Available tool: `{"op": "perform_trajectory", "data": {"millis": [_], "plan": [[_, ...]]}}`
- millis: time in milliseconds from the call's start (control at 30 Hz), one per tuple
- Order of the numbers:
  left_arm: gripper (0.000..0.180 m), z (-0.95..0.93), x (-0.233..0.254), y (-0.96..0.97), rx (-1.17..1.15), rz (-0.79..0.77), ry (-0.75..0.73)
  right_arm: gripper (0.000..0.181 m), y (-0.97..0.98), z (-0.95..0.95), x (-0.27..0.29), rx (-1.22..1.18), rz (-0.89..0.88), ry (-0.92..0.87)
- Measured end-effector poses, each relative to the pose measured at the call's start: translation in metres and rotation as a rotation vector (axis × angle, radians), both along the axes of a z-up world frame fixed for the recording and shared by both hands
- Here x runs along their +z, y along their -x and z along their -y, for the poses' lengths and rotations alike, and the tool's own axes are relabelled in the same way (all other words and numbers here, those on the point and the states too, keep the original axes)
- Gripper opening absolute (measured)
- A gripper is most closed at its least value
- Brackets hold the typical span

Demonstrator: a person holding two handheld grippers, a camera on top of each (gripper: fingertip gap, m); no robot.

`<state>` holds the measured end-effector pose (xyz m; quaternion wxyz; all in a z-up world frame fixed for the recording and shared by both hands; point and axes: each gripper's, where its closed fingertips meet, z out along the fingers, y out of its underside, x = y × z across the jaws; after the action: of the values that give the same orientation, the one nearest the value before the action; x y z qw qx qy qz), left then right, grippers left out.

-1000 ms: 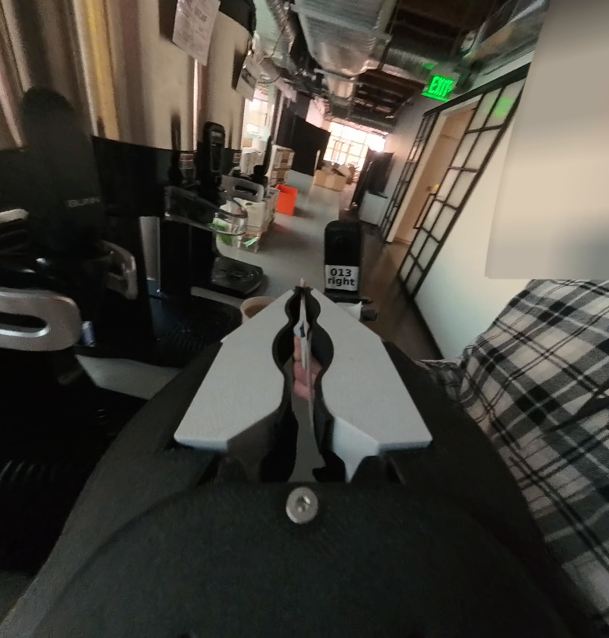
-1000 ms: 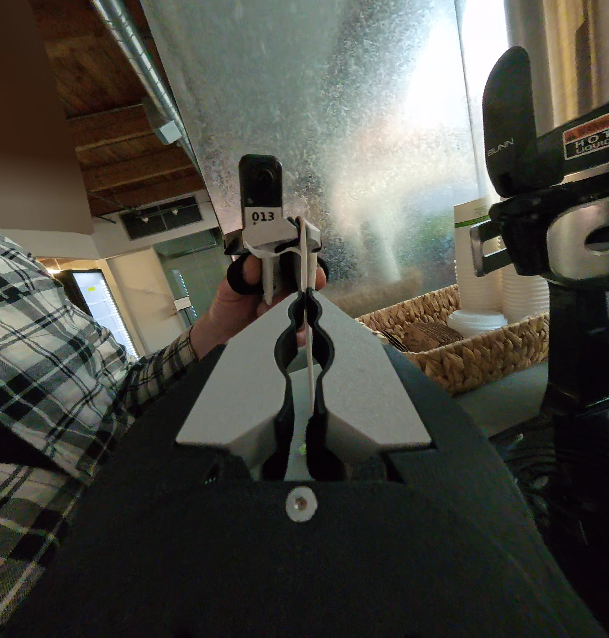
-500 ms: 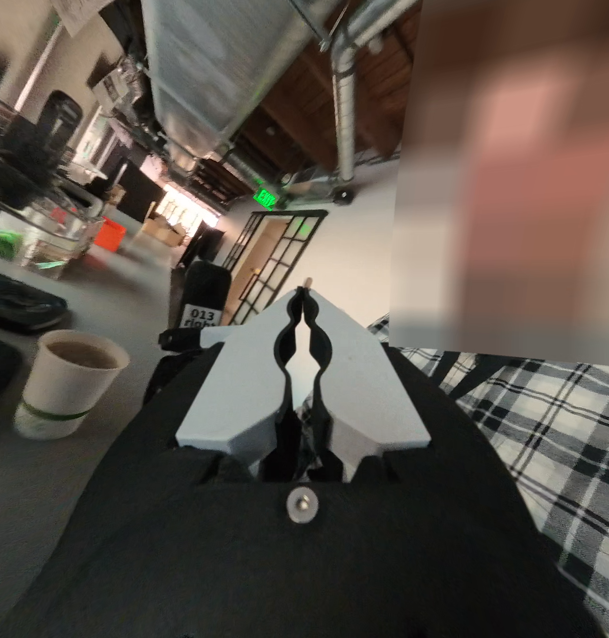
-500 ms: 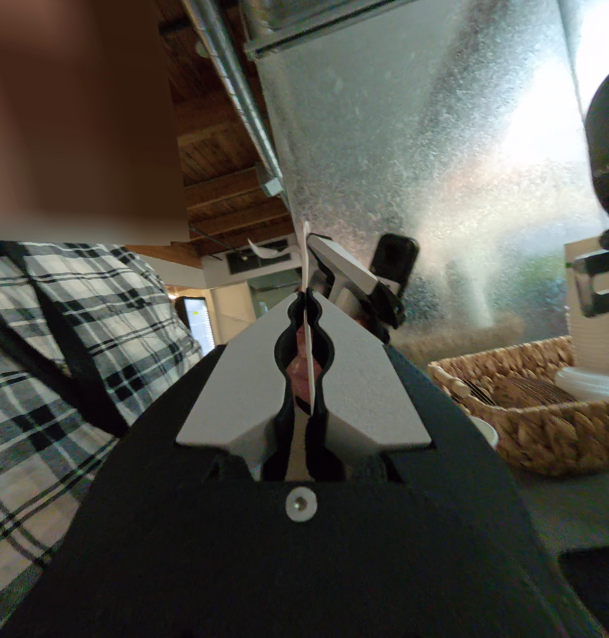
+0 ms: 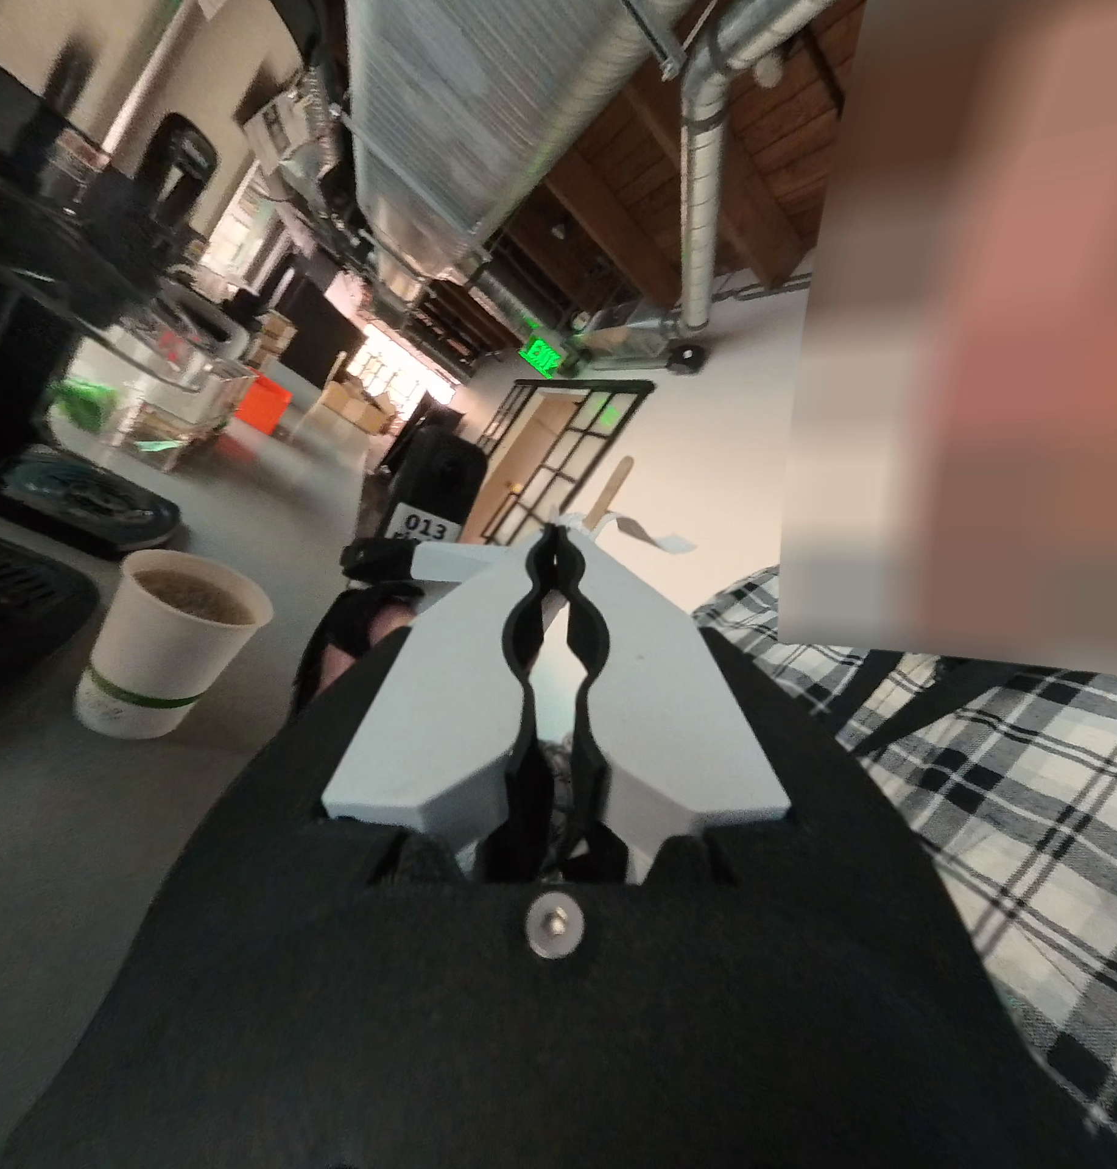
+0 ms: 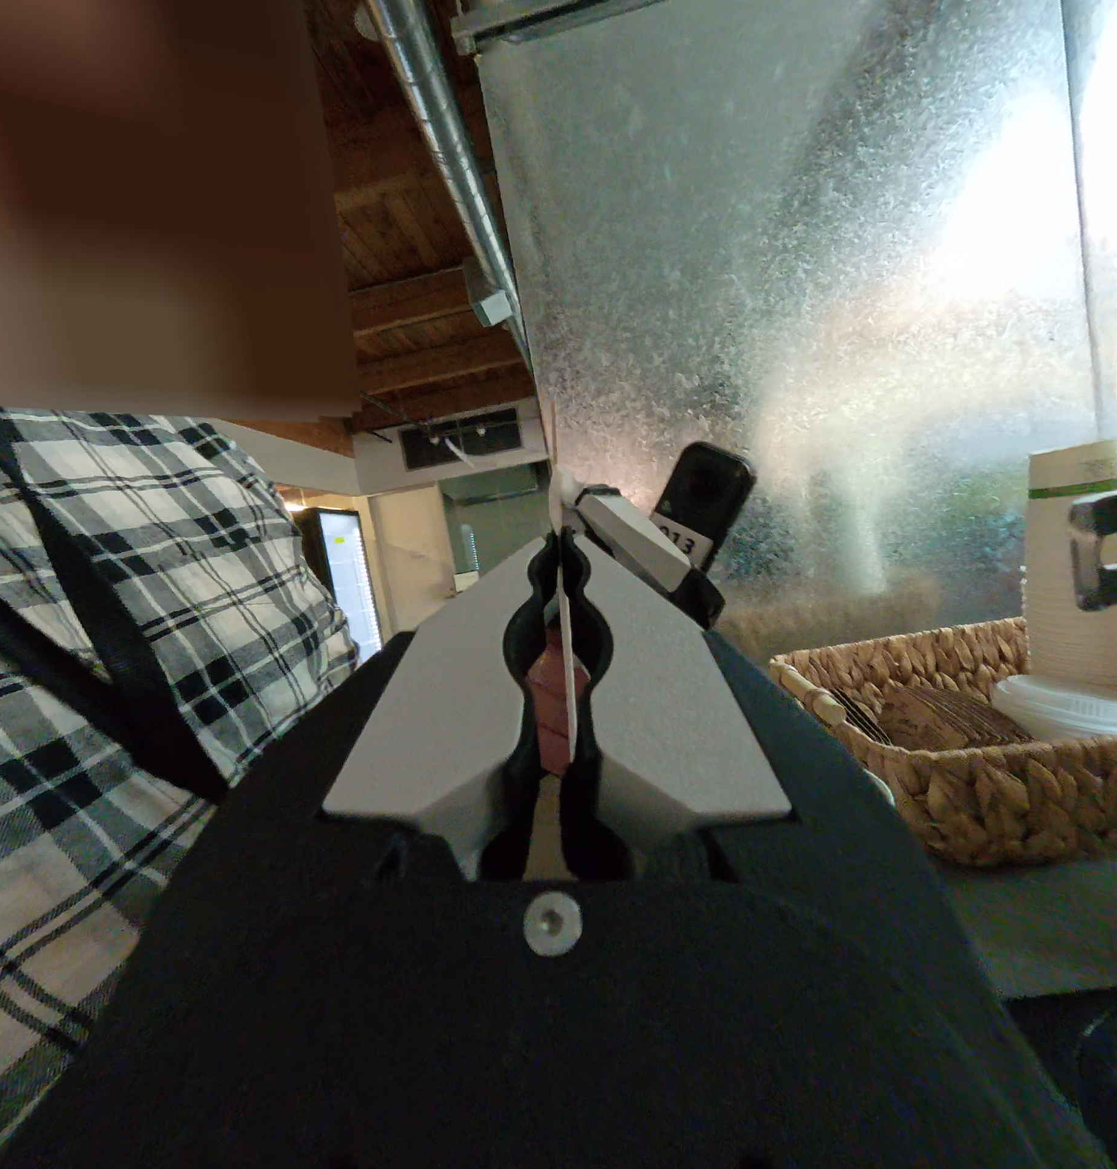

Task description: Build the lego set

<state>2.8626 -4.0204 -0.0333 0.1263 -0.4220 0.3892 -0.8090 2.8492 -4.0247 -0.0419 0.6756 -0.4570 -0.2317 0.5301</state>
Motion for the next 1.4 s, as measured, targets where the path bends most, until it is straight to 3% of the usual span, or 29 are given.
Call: {"op": "perform_trajectory", "data": {"millis": [233,467,600,767,1400], "plan": [[0.000,-0.015,-0.010,0.005,0.147,-0.053,-0.157,0.000,-0.003,-0.009,-0.012,-0.080,0.047,0.083],[0.000,-0.022,-0.020,0.003,0.228,-0.113,-0.278,0.009,-0.023,-0.008,-0.017,-0.267,0.210,0.076],[0.000,-0.022,-0.024,-0.002,0.242,-0.152,-0.326,0.002,-0.022,0.001,-0.009,-0.342,0.352,-0.004],[0.000,-0.020,-0.024,-0.007,0.223,-0.171,-0.347,0.011,-0.016,-0.003,-0.007,-0.440,0.580,-0.081],[0.000,-0.013,-0.033,-0.018,0.163,-0.206,-0.366,0.000,-0.017,-0.008,-0.009,-0.363,0.571,-0.035]]}}
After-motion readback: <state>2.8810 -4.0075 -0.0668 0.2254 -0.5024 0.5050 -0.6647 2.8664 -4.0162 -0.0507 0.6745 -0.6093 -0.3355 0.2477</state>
